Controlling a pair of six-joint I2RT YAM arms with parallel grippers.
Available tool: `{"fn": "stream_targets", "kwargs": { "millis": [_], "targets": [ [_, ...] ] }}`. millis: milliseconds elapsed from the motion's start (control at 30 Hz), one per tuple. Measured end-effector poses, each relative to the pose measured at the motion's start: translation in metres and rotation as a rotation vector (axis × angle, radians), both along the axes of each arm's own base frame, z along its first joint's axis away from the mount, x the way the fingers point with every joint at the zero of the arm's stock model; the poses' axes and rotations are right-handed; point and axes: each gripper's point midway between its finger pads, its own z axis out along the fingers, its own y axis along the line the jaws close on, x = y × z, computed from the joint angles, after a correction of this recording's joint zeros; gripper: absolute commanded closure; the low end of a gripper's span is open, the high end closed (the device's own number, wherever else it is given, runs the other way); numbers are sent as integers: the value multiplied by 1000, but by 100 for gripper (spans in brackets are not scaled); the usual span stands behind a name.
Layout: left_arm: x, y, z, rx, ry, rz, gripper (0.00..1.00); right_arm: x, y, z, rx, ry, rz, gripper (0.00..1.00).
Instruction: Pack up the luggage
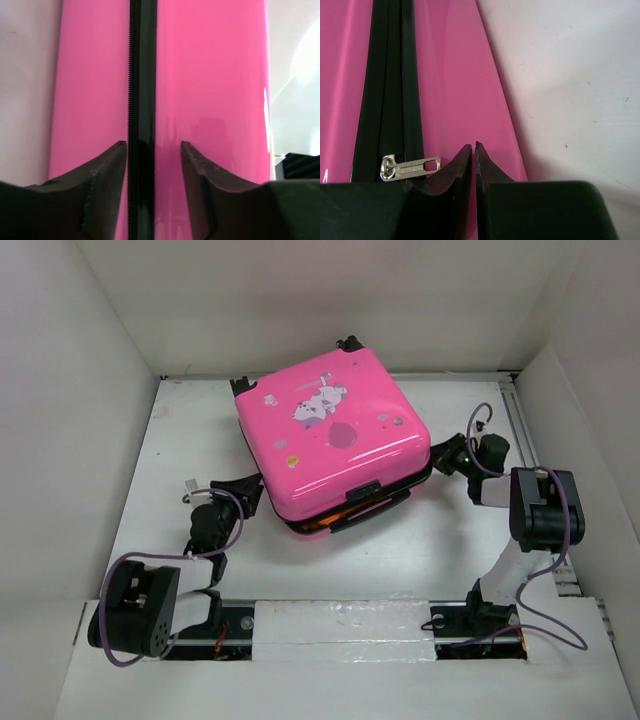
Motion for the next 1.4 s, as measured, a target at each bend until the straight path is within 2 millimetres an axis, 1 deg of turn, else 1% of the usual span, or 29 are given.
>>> {"fn": "stream_targets", "kwargs": {
  "millis": [67, 200, 300, 400, 433, 533, 567, 667, 800, 900, 933, 1100, 1167, 1300, 1400],
  "targets": [
    [1, -1, 2, -24, -7, 13, 65, 2, 1, 1, -10, -10, -2, 91],
    [-2, -8, 8, -41, -27, 25, 65, 4, 4, 2, -32, -26, -10, 91],
    [-6, -11, 19, -42, -61, 28, 66, 5, 7, 4, -61, -41, -27, 92],
    [-11, -8, 29, -23, -87, 50, 66, 3, 12, 4, -91, -53, -38, 92],
    [-13, -8, 36, -28, -105, 53, 66, 2, 13, 4, -95, -54, -40, 92],
    [-23, -9, 64, -48, -196, 46, 66, -3, 19, 2, -116, -57, -42, 92],
    [-25, -7, 69, -43, -212, 52, 66, -4, 22, 2, -117, -56, -40, 92],
    [-30, -4, 73, -26, -227, 59, 66, -6, 28, 2, -117, -60, -28, 92],
    [-32, -4, 69, -10, -215, 56, 66, -5, 29, 4, -108, -71, -33, 92],
    [-30, -5, 59, 16, -184, 52, 66, -5, 29, 4, -101, -73, -36, 92],
    [-28, -6, 58, 18, -179, 52, 66, -5, 29, 5, -99, -75, -37, 93],
    [-15, -7, 62, 43, -163, 72, 66, -1, 32, 6, -109, -84, -71, 95],
    [-8, -6, 65, 68, -160, 101, 66, 0, 37, 6, -118, -90, -88, 96],
    [4, 9, 77, 145, -157, 192, 66, -8, 51, 1, -125, -84, -118, 96],
    [6, 20, 83, 237, -132, 239, 66, -19, 64, 1, -120, -86, -138, 96]
  ]
}}
